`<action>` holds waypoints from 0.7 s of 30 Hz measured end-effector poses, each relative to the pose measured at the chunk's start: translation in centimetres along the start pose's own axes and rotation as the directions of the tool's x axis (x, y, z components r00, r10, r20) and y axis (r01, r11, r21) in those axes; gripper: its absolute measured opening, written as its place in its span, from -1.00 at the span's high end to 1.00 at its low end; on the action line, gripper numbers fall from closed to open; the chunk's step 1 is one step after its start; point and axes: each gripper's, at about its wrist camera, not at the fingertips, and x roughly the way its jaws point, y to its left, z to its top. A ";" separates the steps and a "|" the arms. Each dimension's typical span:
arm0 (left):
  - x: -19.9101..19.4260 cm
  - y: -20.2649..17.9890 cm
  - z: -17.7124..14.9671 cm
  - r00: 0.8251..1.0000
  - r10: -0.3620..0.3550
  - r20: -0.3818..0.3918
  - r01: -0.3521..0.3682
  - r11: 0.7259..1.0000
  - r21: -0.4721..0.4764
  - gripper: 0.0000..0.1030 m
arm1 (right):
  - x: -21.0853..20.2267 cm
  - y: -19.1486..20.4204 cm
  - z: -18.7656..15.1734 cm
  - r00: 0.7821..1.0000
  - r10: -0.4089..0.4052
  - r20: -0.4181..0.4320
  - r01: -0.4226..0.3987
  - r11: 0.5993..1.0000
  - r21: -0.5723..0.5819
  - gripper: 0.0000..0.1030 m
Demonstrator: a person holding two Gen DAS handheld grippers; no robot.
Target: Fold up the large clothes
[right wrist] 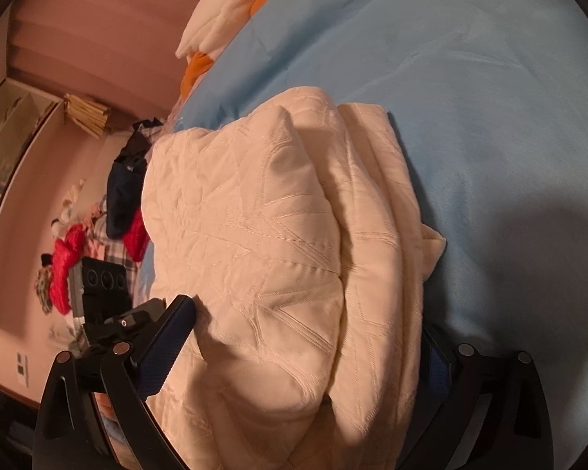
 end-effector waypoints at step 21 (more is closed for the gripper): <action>-1.5 -3.3 -1.0 0.985 0.125 0.121 -0.142 0.979 0.144 -0.69 | -0.7 5.4 -2.0 0.965 -0.203 0.165 0.241 0.935 -0.260 -0.06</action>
